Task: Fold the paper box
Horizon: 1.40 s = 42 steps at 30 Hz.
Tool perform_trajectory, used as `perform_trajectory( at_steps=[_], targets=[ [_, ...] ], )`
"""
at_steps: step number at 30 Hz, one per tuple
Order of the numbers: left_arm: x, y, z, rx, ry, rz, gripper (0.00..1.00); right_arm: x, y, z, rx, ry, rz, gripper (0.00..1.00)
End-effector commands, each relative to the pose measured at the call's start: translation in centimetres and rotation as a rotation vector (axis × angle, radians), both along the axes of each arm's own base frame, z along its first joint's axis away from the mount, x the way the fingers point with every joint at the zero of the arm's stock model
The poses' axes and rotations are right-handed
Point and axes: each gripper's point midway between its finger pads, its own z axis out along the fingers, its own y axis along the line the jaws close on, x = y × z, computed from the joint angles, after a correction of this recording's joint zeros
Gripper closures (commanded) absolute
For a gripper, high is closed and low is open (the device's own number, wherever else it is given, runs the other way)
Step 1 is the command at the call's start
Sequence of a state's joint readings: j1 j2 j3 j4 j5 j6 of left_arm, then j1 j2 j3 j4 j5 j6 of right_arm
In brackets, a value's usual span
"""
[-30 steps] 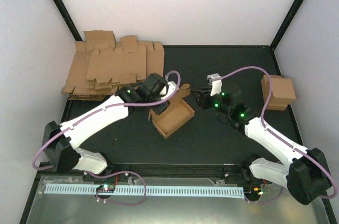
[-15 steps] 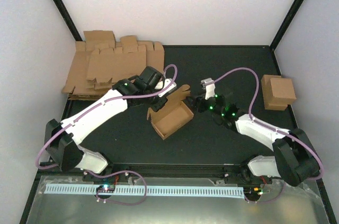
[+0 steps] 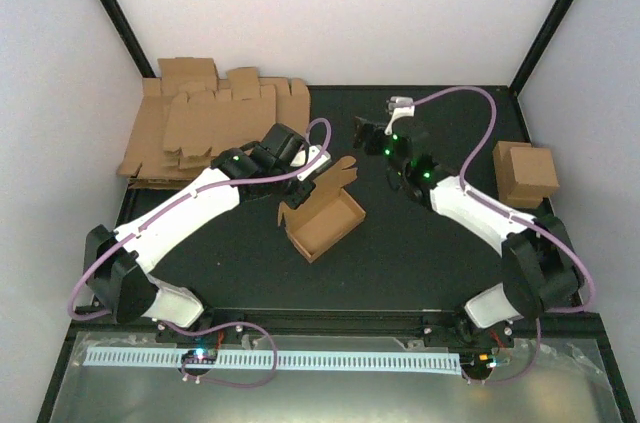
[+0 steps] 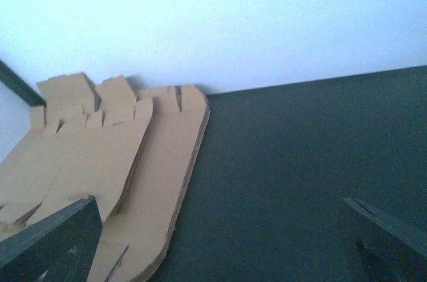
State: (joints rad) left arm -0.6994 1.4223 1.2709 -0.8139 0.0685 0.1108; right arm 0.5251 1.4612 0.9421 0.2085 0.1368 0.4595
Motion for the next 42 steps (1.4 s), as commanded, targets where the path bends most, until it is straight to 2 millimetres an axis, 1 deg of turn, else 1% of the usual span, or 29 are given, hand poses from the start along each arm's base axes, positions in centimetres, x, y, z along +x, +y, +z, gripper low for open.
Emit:
perform_trajectory(
  at_steps=[1,13,15,19,23,28,30,33,38,42],
  targets=[
    [0.4,-0.2,1.3,-0.049,-0.02,0.011,0.99,2.2,-1.2,0.9,-0.017,-0.018,-0.125,0.0],
    [0.2,-0.3,1.1,-0.056,-0.015,-0.001,0.98,5.1,-0.2,1.6,-0.055,-0.028,-0.164,0.01],
    [0.2,-0.3,1.2,-0.058,-0.021,0.001,0.99,5.2,-0.1,2.1,-0.041,-0.05,-0.164,0.01],
    [0.2,-0.3,1.4,-0.06,-0.026,-0.005,0.98,4.7,0.3,3.1,-0.026,-0.088,-0.124,0.01],
    [0.1,-0.4,1.4,-0.053,-0.017,-0.025,0.98,3.3,1.4,3.1,-0.022,-0.105,-0.02,0.0],
    [-0.2,-0.3,1.4,-0.054,0.005,-0.019,0.99,0.6,0.6,2.2,-0.068,-0.116,0.044,0.01],
    [-0.5,-0.5,1.7,-0.078,0.015,-0.016,0.98,-0.3,0.2,1.5,-0.08,-0.09,0.059,0.0],
    [-1.2,-0.8,2.3,-0.128,0.029,-0.023,0.98,-1.9,0.2,0.8,-0.072,-0.083,0.111,0.0],
    [-2.4,-0.9,2.8,-0.183,0.053,-0.024,0.98,-3.7,-0.1,0.9,-0.053,-0.096,0.146,0.01],
    [-3.4,-0.8,3.0,-0.206,0.084,-0.039,0.98,-5.6,-0.5,0.5,-0.051,-0.081,0.177,0.01]
  ],
)
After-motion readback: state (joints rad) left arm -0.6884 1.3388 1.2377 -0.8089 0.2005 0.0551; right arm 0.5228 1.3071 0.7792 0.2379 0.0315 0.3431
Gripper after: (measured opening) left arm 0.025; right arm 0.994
